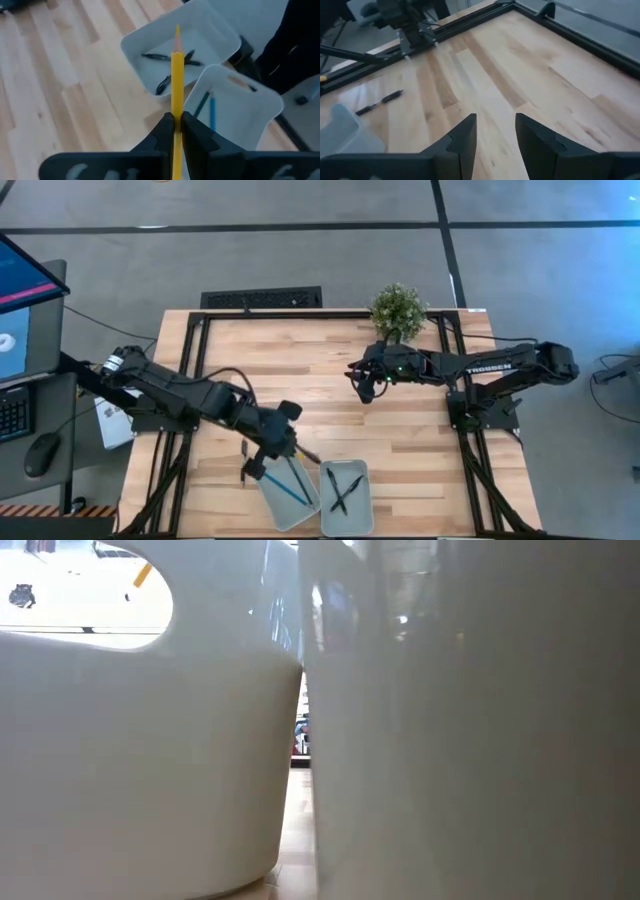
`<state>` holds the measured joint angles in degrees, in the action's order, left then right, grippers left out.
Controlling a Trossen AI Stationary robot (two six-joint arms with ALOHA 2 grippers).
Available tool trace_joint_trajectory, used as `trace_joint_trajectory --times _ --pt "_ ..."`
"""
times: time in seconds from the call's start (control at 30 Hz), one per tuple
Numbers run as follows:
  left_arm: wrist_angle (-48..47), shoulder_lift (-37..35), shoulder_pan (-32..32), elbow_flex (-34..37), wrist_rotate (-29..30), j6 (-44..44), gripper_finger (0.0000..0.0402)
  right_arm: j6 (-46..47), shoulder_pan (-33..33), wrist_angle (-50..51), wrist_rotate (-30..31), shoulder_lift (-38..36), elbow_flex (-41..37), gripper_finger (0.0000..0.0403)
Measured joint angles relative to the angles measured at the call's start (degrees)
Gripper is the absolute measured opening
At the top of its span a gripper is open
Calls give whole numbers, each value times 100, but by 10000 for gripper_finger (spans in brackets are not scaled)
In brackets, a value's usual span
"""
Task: Sort pens & pencils
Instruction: Put the yellow pencil into the left gray bin
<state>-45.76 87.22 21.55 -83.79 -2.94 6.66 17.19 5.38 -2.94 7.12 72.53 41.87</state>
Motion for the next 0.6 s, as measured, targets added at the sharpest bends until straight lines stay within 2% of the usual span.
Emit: trace_joint_trajectory --times 0.1,0.37,0.6 --pt "43 2 190 10 184 -277 11 82 -111 0 2 0 1 157" --pt "531 444 389 290 150 -489 11 86 -285 60 -1 0 0 157" --pt "652 1069 388 299 -695 -695 11 249 -379 365 2 0 -2 157"
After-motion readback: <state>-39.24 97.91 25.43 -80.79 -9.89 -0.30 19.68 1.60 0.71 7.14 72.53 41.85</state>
